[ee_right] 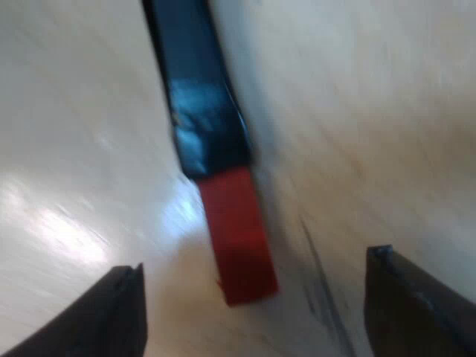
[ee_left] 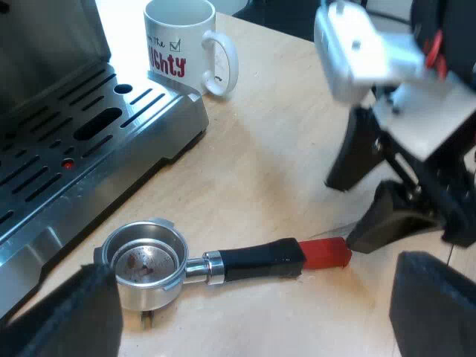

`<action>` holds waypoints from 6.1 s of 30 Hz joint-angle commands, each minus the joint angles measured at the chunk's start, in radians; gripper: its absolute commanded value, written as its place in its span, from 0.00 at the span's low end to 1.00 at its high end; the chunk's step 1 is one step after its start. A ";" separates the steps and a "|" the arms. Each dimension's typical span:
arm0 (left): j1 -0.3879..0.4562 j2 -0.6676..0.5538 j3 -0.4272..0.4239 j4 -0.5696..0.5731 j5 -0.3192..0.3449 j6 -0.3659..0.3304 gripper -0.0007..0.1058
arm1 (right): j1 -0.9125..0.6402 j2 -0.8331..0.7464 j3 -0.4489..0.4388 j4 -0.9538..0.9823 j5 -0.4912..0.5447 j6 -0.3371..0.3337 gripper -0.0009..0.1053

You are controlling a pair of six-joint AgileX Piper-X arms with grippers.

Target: Grind coffee beans and then tamp

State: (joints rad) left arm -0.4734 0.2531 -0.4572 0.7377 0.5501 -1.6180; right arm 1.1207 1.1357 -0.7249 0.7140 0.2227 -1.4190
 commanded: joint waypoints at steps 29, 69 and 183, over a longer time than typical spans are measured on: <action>-0.004 -0.005 -0.001 -0.003 -0.242 -0.008 0.75 | 0.001 -0.212 -0.120 -0.329 -0.105 -0.254 0.63; 0.082 0.512 0.092 -0.336 -0.360 -0.061 0.75 | 0.001 -0.212 -0.120 -0.329 -0.107 -0.261 0.63; 0.081 0.168 -0.097 0.065 -0.163 0.029 0.01 | 0.001 -0.494 -0.009 0.044 0.096 -0.237 0.58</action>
State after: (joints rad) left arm -0.3832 0.4248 -0.5410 0.8097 0.3807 -1.5944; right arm 1.1207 0.6531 -0.7490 0.7531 0.3082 -1.6457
